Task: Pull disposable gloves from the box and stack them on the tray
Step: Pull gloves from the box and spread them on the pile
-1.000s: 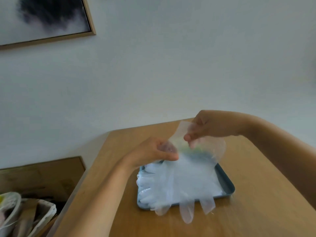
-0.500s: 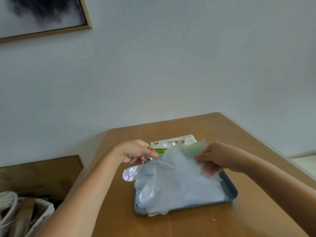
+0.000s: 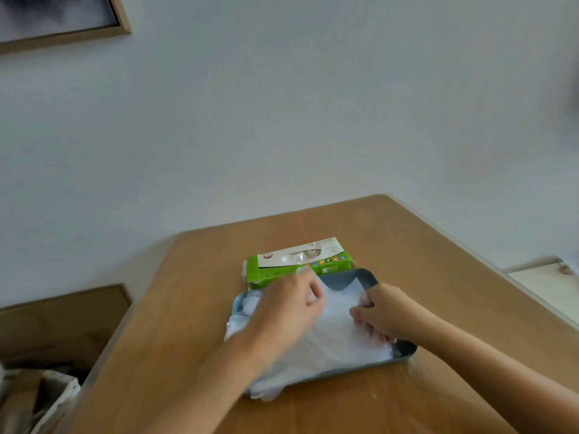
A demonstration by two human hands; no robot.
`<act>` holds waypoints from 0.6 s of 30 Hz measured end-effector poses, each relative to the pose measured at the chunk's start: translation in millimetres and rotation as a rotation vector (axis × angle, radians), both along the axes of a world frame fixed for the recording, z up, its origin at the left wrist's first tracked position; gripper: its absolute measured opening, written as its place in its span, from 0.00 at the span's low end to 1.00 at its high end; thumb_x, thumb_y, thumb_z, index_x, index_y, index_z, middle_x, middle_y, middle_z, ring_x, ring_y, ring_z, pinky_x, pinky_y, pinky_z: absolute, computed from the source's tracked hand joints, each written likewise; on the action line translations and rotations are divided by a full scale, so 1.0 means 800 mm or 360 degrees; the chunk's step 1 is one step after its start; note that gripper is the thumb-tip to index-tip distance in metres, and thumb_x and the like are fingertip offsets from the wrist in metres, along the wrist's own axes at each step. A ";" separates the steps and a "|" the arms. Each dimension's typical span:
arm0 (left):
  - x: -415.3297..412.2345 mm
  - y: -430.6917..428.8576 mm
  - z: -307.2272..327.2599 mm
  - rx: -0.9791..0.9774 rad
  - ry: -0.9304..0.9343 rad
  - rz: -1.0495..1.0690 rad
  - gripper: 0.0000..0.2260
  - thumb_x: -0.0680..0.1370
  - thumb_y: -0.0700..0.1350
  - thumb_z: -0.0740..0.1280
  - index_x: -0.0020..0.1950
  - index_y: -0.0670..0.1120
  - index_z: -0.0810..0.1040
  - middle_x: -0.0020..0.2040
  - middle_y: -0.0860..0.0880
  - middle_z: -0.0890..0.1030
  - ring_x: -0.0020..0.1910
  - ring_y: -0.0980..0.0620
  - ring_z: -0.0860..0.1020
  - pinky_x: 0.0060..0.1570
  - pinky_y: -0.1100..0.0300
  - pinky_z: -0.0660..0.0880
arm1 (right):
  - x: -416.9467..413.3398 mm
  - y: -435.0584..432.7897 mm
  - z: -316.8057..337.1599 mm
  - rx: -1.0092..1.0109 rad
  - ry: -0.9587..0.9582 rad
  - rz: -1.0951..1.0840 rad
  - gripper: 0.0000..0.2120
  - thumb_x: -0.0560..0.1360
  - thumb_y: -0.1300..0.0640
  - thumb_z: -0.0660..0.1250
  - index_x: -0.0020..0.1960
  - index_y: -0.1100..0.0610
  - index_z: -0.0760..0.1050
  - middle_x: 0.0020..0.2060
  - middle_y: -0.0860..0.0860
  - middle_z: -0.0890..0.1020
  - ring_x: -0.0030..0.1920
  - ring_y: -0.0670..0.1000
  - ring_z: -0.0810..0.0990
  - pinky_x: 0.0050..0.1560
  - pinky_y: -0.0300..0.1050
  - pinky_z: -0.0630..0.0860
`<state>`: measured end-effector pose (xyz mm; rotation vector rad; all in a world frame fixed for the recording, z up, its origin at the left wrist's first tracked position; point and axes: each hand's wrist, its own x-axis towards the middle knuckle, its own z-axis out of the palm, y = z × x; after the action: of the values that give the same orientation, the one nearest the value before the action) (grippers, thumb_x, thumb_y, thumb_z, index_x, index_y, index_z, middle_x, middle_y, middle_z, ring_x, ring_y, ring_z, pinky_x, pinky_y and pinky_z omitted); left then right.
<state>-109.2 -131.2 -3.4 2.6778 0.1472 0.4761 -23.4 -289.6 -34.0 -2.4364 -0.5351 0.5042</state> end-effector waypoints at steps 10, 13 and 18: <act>-0.005 -0.007 -0.071 -0.0016 0.0151 -0.0235 0.09 0.78 0.48 0.66 0.58 0.50 0.78 0.55 0.54 0.78 0.55 0.58 0.75 0.53 0.70 0.67 | -0.019 -0.011 0.006 -0.0042 -0.0999 0.0063 0.15 0.72 0.47 0.70 0.51 0.52 0.68 0.44 0.43 0.66 0.45 0.46 0.66 0.42 0.39 0.62; -0.007 -0.009 -0.073 0.0000 0.0173 -0.0217 0.10 0.79 0.50 0.64 0.58 0.49 0.78 0.56 0.54 0.78 0.55 0.57 0.75 0.52 0.70 0.67 | -0.028 -0.016 0.015 -0.0006 -0.1056 0.0409 0.08 0.75 0.49 0.68 0.51 0.50 0.73 0.46 0.42 0.71 0.49 0.45 0.72 0.45 0.39 0.66; -0.003 -0.007 -0.065 0.0116 0.0277 -0.0387 0.15 0.80 0.47 0.63 0.67 0.51 0.74 0.65 0.52 0.76 0.62 0.54 0.74 0.63 0.62 0.69 | -0.021 -0.024 -0.006 -0.0223 -0.0635 0.0766 0.23 0.77 0.44 0.63 0.71 0.45 0.66 0.71 0.40 0.67 0.69 0.42 0.66 0.68 0.35 0.60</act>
<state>-111.8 -136.5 -55.3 2.7575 -0.1479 0.1754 -40.5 -308.5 -38.4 -2.5495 -1.3116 0.2431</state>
